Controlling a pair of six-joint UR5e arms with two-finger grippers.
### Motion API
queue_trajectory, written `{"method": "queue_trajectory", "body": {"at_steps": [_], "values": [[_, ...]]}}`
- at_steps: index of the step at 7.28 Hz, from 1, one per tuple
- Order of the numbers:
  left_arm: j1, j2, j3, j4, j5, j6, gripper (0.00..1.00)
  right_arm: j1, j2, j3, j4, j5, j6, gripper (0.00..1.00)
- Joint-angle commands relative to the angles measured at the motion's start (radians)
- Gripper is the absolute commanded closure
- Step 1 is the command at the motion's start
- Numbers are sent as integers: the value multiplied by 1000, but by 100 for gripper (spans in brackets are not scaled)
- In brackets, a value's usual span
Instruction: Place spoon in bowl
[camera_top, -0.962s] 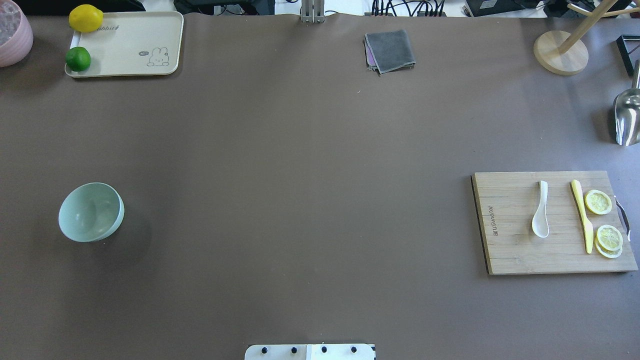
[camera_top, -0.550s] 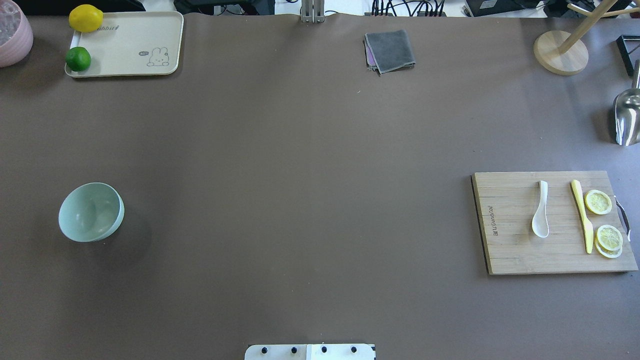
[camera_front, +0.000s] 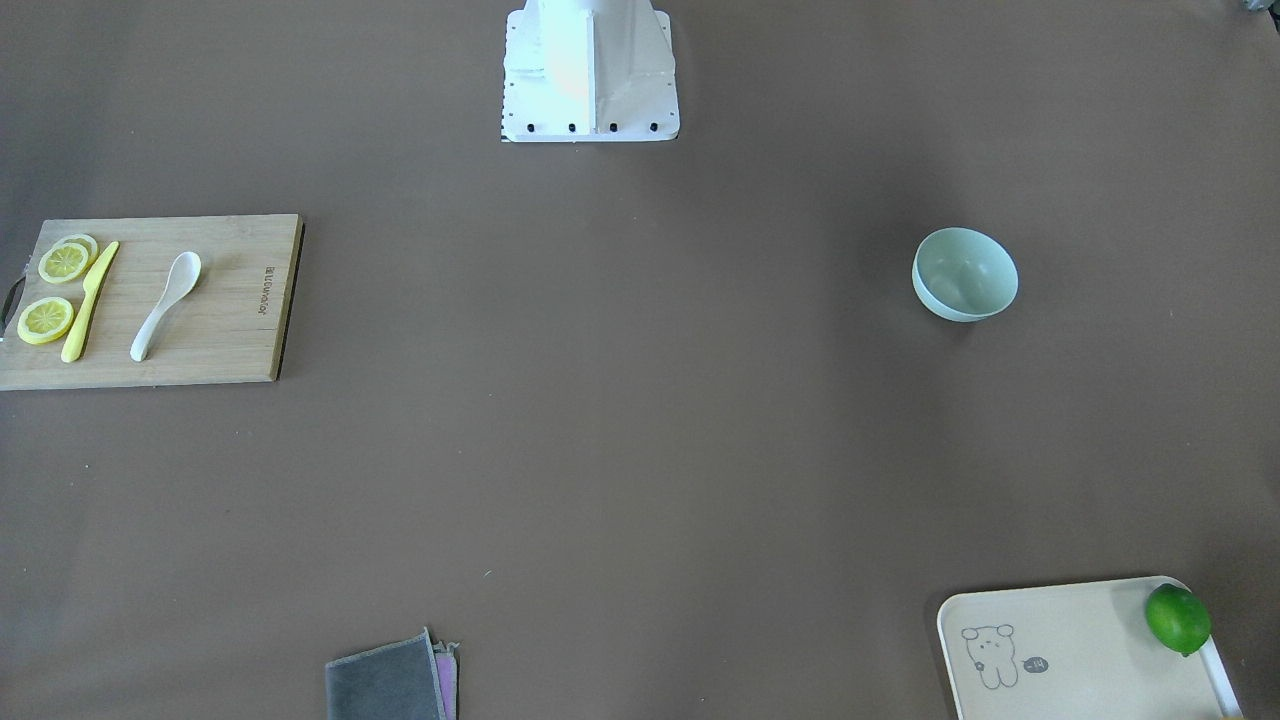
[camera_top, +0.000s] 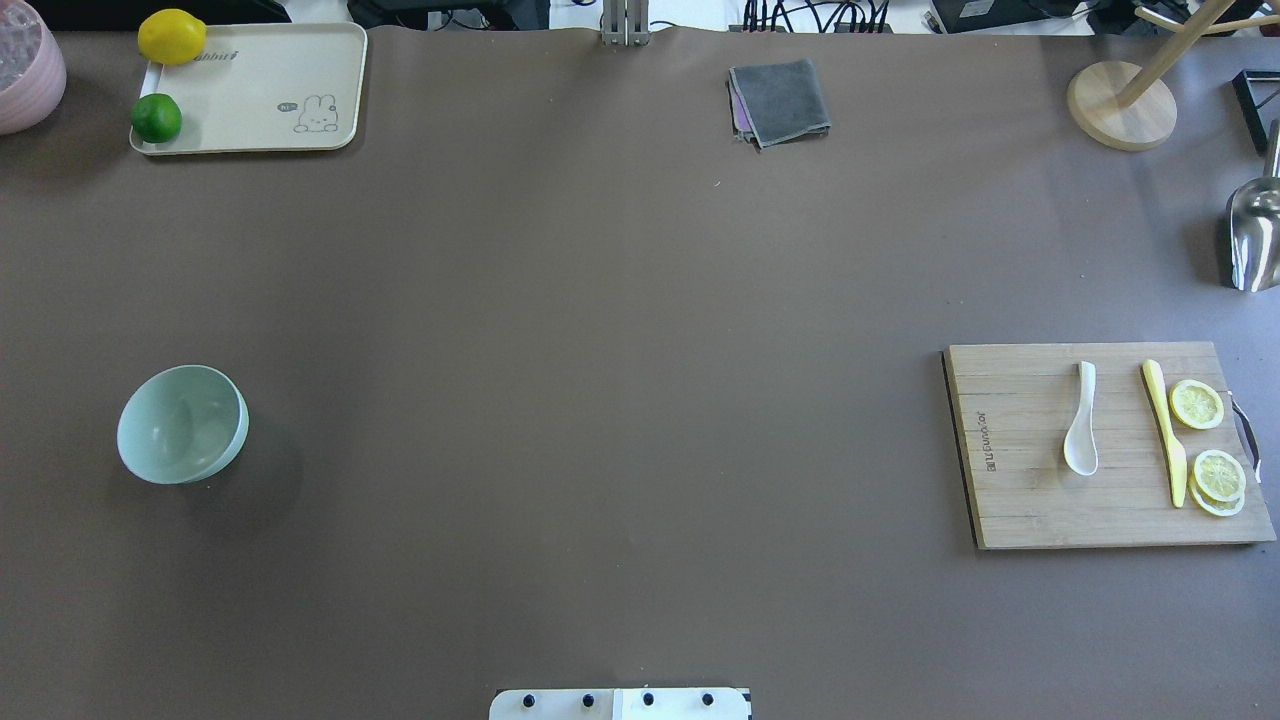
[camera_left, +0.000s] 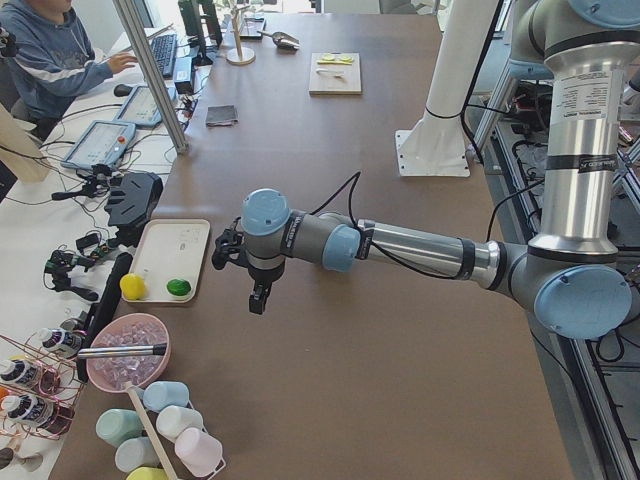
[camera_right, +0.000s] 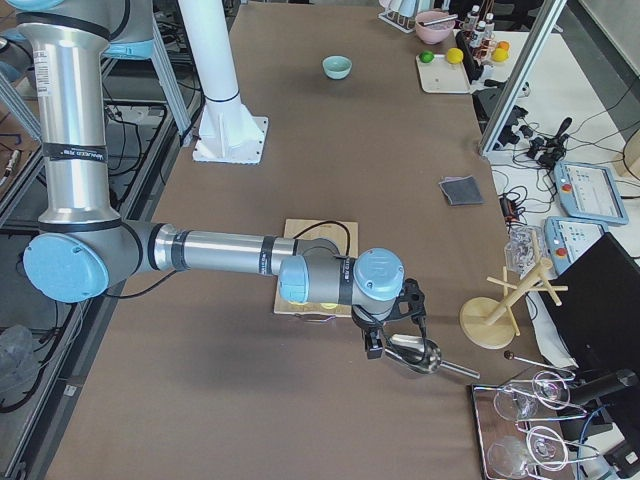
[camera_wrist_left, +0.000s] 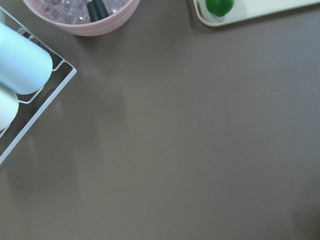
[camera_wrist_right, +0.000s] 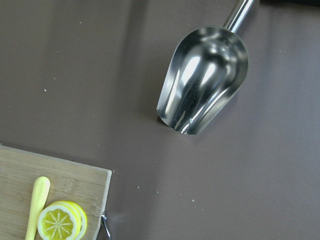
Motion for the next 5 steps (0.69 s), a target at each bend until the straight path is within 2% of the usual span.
{"method": "queue_trajectory", "body": {"at_steps": [1,2,4,5], "values": [[215,6,-31,-178,41,-313,3,-24,0,-11,38,67,2,0],[292,9,-27,-248,45,-401,3,-44,2,-6,38,67,0,0],[448,12,-21,-318,141,-419,3,-57,2,-6,87,65,3,0],[495,49,-21,-371,199,-411,2,-69,14,-4,88,64,40,0]]}}
